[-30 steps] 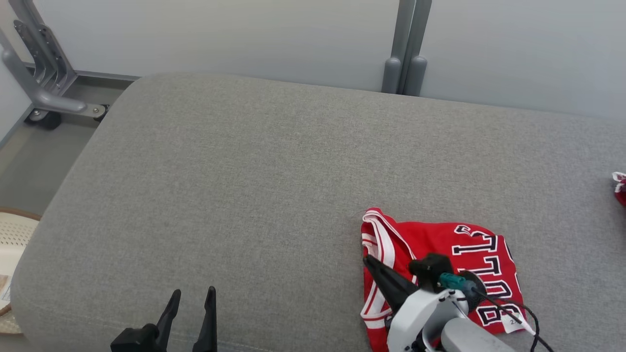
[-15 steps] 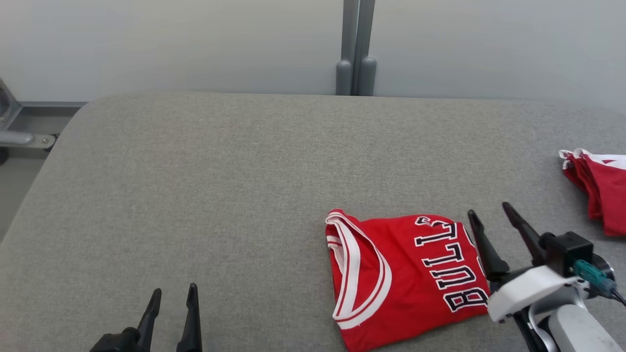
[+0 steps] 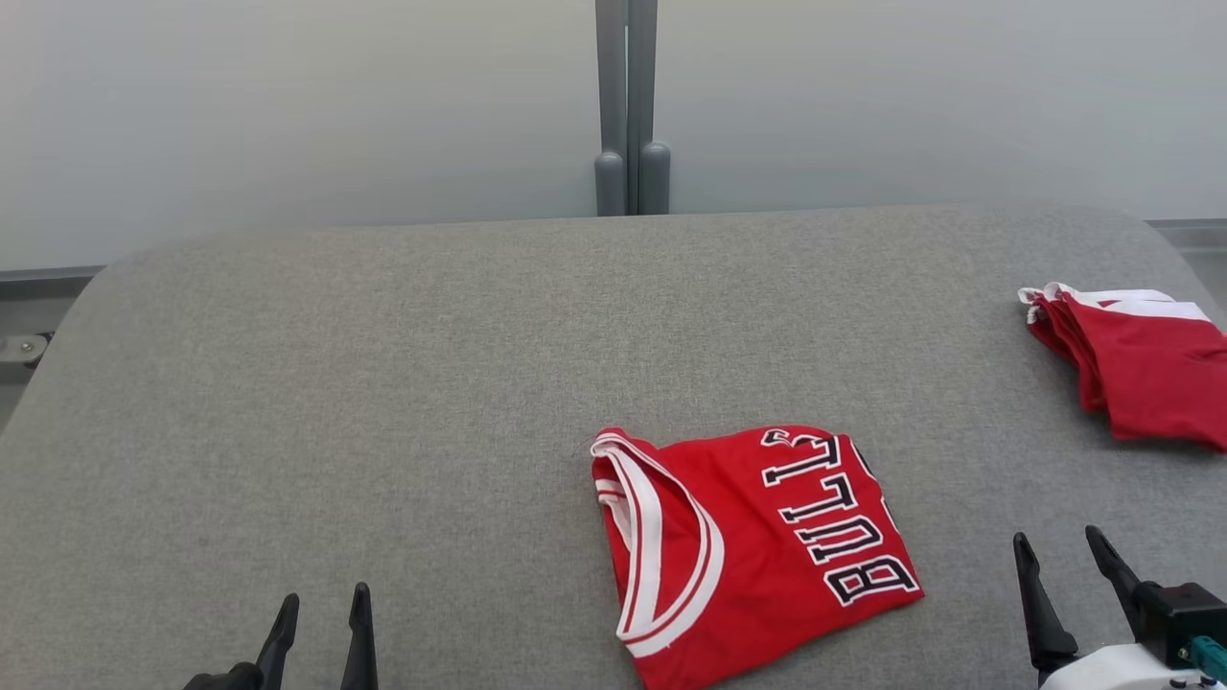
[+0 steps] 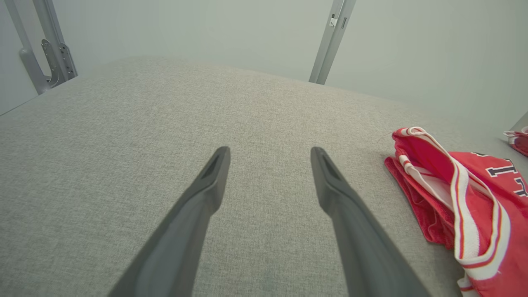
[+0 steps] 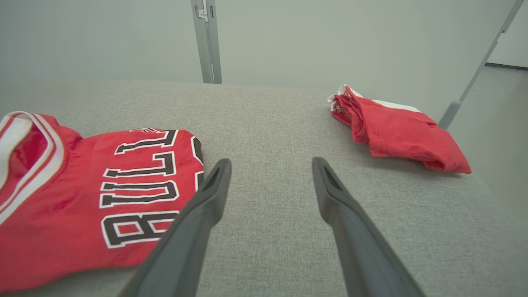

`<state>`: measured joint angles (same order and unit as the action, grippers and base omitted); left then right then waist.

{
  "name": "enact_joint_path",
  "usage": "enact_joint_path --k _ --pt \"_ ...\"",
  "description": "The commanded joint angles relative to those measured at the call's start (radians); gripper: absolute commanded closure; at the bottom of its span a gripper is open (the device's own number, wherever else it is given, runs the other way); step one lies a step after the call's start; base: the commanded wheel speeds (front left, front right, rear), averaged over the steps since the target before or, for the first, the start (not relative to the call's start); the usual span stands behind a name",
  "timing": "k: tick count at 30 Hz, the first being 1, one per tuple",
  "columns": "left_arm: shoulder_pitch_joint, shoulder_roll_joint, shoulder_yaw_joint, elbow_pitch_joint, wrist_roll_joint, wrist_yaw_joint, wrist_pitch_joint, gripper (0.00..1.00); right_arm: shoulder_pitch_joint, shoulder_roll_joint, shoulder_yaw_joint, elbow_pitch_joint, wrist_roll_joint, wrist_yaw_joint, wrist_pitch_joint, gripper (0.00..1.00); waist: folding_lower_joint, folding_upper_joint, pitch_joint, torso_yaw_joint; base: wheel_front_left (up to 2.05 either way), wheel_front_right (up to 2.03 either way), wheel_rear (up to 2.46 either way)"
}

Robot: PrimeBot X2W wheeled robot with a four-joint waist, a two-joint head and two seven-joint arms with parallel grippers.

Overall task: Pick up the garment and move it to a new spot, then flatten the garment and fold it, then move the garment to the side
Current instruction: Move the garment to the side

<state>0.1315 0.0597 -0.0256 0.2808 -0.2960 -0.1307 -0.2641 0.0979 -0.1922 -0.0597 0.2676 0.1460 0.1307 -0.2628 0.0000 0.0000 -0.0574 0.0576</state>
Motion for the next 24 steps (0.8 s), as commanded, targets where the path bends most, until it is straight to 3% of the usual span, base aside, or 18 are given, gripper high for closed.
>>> enact_joint_path --k 1,11,15,19,24 --pt "0.007 0.008 0.007 0.007 0.009 0.0 0.001 0.0 0.012 0.006 -0.007 0.014 -0.008 0.0 -0.002 0.0 0.0 0.0 -0.007 -0.009 0.0 0.0 0.0" --pt "-0.011 0.006 -0.002 0.02 0.009 0.0 0.001 0.0 -0.029 0.043 0.01 0.085 0.049 0.0 -0.002 0.0 0.0 0.0 -0.01 -0.011 0.0 0.0 0.0" --pt "-0.019 0.005 -0.015 0.015 0.004 0.0 0.001 0.0 -0.122 0.033 0.11 0.163 0.251 0.0 0.018 0.0 0.0 0.0 0.0 0.003 0.0 0.0 0.0" --pt "-0.021 0.004 -0.03 0.008 -0.001 0.0 0.001 0.0 -0.24 -0.05 0.231 0.167 0.456 -0.001 0.213 0.0 0.0 0.0 0.012 0.018 0.0 0.0 0.0" --pt "-0.029 0.013 -0.053 0.016 0.0 0.0 0.0 0.0 -0.367 -0.172 0.35 0.183 0.577 0.0 0.502 0.0 0.0 0.0 0.026 0.046 0.0 0.0 0.0"
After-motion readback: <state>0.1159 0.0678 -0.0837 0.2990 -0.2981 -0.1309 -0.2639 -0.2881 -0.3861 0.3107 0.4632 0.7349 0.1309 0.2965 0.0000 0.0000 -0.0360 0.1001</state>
